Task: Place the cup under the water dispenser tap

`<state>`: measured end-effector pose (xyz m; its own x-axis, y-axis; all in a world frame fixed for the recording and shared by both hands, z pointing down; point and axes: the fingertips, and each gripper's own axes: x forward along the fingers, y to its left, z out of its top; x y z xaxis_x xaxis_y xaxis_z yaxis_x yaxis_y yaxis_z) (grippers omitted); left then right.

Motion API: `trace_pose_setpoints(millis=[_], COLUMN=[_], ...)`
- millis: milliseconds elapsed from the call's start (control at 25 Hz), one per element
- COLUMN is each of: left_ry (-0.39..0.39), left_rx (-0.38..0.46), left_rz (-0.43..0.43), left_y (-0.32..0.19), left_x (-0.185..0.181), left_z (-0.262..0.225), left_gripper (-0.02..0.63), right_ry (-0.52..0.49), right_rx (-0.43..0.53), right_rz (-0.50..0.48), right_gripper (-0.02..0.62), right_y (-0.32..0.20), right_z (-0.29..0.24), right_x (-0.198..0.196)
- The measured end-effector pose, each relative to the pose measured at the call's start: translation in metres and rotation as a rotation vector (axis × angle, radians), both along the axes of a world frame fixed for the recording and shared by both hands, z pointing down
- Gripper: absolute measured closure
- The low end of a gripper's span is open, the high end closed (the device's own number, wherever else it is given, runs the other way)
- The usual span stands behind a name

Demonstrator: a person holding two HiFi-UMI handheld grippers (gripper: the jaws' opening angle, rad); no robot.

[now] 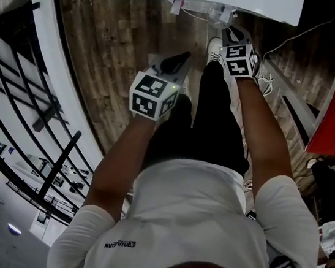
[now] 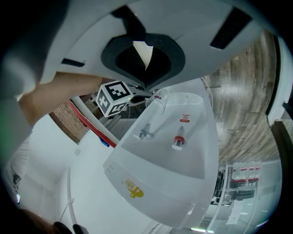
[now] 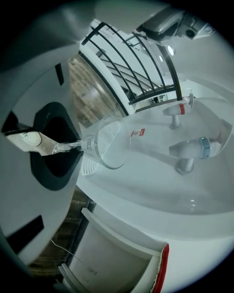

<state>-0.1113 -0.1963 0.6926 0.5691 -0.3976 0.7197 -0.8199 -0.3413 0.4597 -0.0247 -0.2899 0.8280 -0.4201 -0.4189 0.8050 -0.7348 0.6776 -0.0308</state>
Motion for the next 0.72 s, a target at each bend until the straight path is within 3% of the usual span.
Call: trace_pose_setpoints(millis=[720], left_ry=[0.036], left_rx=[-0.030], left_rz=[-0.005], left_y=[0.003], left_x=[-0.002], left_z=[0.010], left_gripper=[0.611], right_ry=[0.046], right_rx=[0.096], right_rz=[-0.028], right_gripper=[0.546], right_y=[-0.033], right_z=[0.009], right_x=[-0.006])
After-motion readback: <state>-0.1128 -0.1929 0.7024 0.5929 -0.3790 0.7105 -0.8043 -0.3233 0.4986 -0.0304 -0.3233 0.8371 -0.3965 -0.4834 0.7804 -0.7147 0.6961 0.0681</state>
